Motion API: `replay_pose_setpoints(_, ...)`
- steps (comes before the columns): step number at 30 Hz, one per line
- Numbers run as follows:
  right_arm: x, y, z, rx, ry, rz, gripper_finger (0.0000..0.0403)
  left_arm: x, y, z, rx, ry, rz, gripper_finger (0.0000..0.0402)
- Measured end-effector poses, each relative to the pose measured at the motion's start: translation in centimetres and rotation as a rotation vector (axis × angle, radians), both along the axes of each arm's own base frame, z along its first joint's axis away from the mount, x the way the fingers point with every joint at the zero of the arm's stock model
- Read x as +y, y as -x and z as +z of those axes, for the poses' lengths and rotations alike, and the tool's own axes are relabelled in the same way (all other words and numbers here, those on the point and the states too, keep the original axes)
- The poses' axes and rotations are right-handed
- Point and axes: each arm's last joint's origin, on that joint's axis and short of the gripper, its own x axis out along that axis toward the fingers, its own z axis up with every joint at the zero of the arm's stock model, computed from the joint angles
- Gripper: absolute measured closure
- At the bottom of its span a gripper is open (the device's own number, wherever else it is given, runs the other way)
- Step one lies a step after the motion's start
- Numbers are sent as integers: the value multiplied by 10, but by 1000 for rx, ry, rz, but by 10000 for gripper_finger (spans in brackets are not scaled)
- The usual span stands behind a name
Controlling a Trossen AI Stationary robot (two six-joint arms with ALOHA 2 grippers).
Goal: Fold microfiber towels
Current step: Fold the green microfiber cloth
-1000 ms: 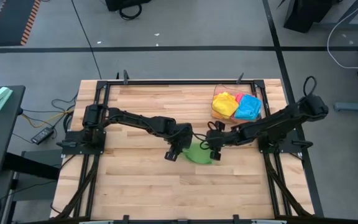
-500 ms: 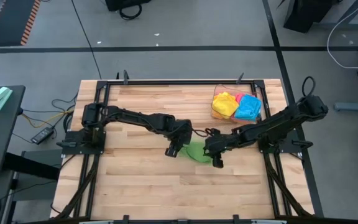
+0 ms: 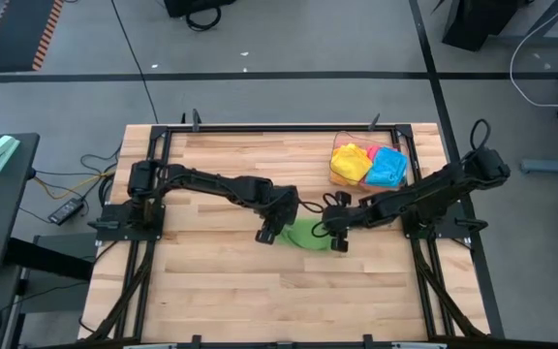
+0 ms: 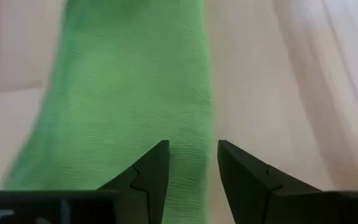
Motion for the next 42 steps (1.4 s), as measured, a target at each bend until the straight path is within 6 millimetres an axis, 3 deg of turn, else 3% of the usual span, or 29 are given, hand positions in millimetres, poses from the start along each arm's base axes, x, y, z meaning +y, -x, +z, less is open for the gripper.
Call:
replay_pose_setpoints(14, -25, 0, 0, 45, 56, -32, 258, -1, 9, 18, -7, -19, -41, 245)
replay_pose_setpoints(23, -13, -5, 6, -16, -108, 116, 258, -1, 4, 23, -77, -22, -39, 241)
replay_pose_setpoints(35, 2, -1, 5, 0, -102, 191, 258, -10, 21, 16, 100, 98, -185, 258)
replay_pose_setpoints(42, 1, -1, 5, -3, -105, 188, 258, -11, 8, 22, -47, 100, -162, 268)
